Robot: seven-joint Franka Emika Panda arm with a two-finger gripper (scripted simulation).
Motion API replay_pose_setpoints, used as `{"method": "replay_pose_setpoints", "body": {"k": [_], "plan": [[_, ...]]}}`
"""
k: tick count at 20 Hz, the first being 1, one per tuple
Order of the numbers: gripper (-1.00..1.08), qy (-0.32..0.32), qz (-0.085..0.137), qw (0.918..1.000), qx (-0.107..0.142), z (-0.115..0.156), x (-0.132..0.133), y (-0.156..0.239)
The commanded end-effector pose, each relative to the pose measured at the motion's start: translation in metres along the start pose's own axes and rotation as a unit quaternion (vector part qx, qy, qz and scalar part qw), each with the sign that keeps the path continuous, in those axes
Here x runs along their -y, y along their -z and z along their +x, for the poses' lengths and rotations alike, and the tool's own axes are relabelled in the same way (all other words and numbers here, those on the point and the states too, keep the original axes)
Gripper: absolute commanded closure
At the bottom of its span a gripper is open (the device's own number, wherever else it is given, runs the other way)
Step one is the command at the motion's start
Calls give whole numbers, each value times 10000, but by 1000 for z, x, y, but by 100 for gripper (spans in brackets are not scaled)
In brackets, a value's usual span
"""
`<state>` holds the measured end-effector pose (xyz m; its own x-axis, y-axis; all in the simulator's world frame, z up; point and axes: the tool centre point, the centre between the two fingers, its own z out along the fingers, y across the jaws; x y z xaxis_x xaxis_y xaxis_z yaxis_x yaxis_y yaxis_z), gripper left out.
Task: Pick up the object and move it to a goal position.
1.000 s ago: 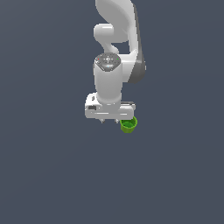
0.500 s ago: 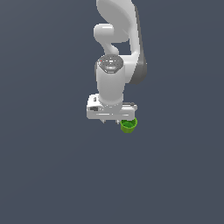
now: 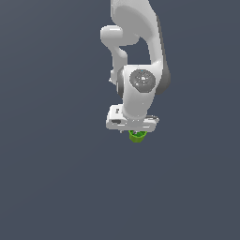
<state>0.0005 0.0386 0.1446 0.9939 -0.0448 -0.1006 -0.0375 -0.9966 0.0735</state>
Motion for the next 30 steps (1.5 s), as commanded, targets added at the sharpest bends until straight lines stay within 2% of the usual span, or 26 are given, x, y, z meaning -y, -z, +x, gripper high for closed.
{"method": "replay_pose_setpoints", "body": {"k": [1,8,16,22,30], "plan": [[-20,-16,-167,9997,183,-5,17,-7],[-20,-127,-852,9940,668,-23,67,-27],[-20,-248,-1479,9846,894,-40,101,-40],[-20,-292,-1689,9807,936,-45,110,-43],[-20,-286,-1687,9808,937,-47,108,-52]]}}
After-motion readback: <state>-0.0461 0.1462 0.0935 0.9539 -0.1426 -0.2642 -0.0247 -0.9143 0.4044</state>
